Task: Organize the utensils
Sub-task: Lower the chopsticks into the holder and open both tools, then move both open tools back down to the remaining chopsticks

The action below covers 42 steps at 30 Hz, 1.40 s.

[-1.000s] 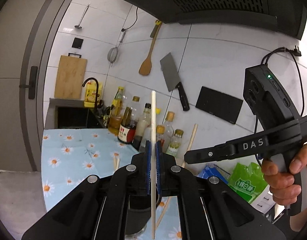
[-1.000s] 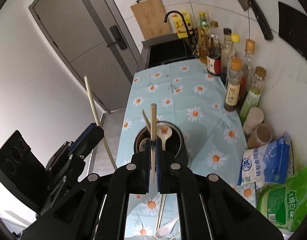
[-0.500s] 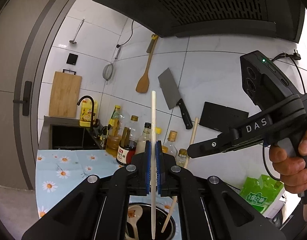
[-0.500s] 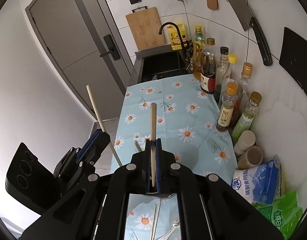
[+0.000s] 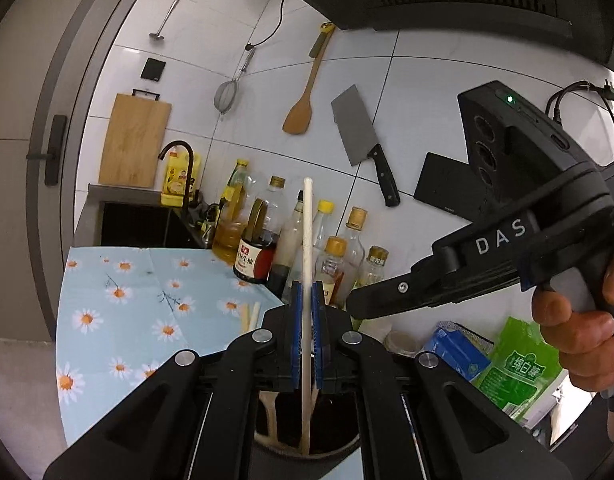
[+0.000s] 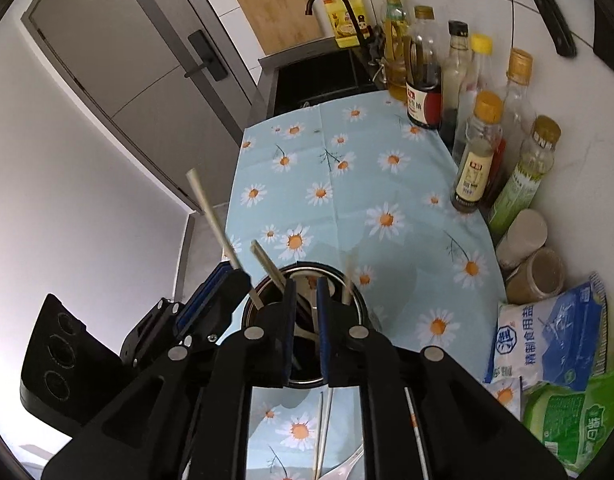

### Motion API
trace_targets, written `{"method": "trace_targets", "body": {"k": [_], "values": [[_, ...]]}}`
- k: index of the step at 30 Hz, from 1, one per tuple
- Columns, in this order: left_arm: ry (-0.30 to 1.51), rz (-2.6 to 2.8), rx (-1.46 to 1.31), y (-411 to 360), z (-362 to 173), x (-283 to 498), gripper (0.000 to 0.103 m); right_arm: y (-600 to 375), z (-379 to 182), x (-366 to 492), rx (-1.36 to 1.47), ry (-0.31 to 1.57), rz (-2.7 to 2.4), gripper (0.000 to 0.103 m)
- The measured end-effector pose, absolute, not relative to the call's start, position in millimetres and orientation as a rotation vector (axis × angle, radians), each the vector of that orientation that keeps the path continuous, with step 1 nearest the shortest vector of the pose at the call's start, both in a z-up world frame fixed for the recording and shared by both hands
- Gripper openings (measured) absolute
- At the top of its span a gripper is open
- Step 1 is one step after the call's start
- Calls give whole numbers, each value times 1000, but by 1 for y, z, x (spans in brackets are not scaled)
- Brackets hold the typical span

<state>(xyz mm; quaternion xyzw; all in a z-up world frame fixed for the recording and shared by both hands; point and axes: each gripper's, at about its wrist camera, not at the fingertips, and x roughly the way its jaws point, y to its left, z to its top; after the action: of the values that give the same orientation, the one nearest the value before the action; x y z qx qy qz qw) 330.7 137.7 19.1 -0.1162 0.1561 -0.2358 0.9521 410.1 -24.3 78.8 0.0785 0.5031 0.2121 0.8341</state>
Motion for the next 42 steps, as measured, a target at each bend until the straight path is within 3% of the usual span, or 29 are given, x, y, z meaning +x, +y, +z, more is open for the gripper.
{"method": "trace_targets", "body": {"k": [1, 3, 10, 13, 14, 42], "values": [[327, -479, -248, 140, 19, 330, 5, -25, 80, 409, 170, 1063, 447, 12], [328, -476, -254, 142, 20, 328, 5, -28, 81, 407, 189, 1058, 443, 23], [337, -456, -235, 141, 27, 318, 5, -37, 86, 394, 227, 1039, 438, 23], [340, -439, -234, 140, 31, 311, 29, -43, 88, 387, 258, 1026, 447, 31], [343, -436, -238, 140, 32, 309, 29, -45, 87, 385, 270, 1021, 448, 39], [533, -380, -235, 133, 5, 240, 29, -104, 1, 322, 458, 1207, 401, 43]]}}
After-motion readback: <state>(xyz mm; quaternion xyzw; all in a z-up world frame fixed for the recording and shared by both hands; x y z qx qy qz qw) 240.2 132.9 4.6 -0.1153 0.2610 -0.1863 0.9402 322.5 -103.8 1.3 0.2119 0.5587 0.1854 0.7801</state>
